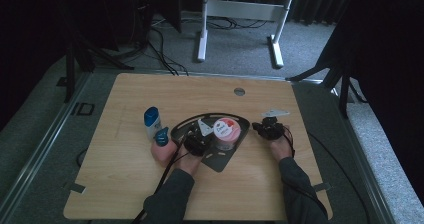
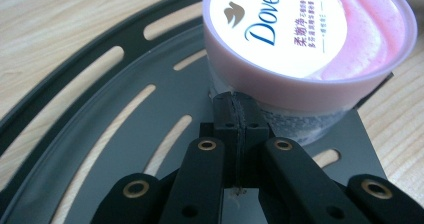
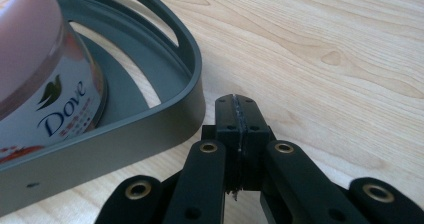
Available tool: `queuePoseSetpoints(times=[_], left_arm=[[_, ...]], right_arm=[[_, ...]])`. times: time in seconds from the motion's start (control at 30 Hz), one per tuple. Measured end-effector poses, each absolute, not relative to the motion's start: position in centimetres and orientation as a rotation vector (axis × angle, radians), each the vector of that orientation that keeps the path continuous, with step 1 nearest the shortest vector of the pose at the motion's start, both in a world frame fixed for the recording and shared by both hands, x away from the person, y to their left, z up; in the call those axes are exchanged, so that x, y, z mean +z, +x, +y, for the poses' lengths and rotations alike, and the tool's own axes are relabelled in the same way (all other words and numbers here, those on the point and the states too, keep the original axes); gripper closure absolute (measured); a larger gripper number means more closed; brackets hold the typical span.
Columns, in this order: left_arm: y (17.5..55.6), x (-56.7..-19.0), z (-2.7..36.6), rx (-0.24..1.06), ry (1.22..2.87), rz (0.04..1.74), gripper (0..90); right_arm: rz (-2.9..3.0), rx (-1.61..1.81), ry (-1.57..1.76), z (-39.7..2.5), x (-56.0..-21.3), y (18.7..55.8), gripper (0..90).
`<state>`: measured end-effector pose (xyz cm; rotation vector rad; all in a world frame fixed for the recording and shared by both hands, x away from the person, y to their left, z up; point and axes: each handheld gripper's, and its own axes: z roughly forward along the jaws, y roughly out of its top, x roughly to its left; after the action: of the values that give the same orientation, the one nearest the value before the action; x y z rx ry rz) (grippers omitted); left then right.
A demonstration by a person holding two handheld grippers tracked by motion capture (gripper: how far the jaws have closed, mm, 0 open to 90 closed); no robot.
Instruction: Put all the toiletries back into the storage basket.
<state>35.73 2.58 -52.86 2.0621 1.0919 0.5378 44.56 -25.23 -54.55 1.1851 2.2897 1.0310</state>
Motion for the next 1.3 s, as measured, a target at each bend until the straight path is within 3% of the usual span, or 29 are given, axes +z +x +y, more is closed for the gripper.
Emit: queuePoseSetpoints(times=[0.47, 1.3], left_arm=[[35.9, -53.0, 2.6, 0.533, 2.057, 1.108, 89.1], [36.9, -53.0, 1.9, 0.5, 2.032, 1.15, 89.1]], right_arm=[[2.299, 1.076, 1.181, -24.5, -54.6, 45.9, 89.8], [2.359, 1.154, 1.13, -25.0, -54.8, 45.2, 90.0]])
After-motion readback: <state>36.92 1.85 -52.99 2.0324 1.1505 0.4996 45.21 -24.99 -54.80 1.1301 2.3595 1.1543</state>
